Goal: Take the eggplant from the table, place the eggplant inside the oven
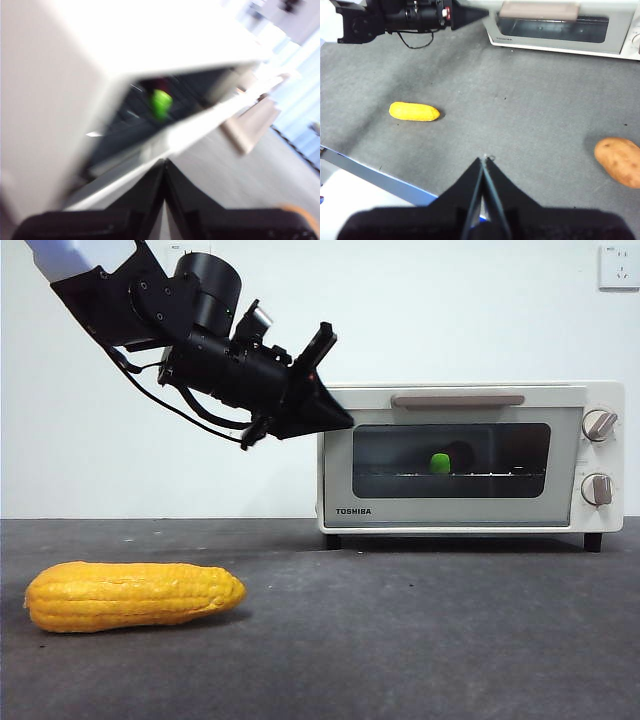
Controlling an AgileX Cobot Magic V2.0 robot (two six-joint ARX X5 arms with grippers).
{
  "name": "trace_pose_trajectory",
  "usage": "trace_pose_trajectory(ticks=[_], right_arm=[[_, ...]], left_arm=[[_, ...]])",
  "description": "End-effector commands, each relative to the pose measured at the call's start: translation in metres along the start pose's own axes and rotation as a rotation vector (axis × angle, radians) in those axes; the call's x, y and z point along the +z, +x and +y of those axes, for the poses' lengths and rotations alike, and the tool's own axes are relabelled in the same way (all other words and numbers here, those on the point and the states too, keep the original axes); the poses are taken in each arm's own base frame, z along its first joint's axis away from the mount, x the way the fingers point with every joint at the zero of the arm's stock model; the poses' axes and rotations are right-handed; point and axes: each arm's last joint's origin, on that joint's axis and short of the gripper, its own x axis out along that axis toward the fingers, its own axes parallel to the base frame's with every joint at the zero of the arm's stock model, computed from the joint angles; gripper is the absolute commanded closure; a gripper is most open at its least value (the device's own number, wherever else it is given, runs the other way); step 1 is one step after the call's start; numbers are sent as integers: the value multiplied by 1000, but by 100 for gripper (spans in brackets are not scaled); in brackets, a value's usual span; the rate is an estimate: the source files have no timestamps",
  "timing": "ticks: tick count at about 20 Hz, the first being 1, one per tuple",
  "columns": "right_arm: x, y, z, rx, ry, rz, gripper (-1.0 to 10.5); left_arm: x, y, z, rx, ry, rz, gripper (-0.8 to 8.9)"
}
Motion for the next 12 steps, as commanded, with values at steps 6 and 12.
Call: trace_pose_trajectory(ticks=[6,12], right_arm=[[-3,0,0,-11,-8,20,958],[-3,0,0,-11,-23,20,958]], left_arm=[[9,-3,11,46,62,-31,821],[16,-11,1,33,61,-23,821]])
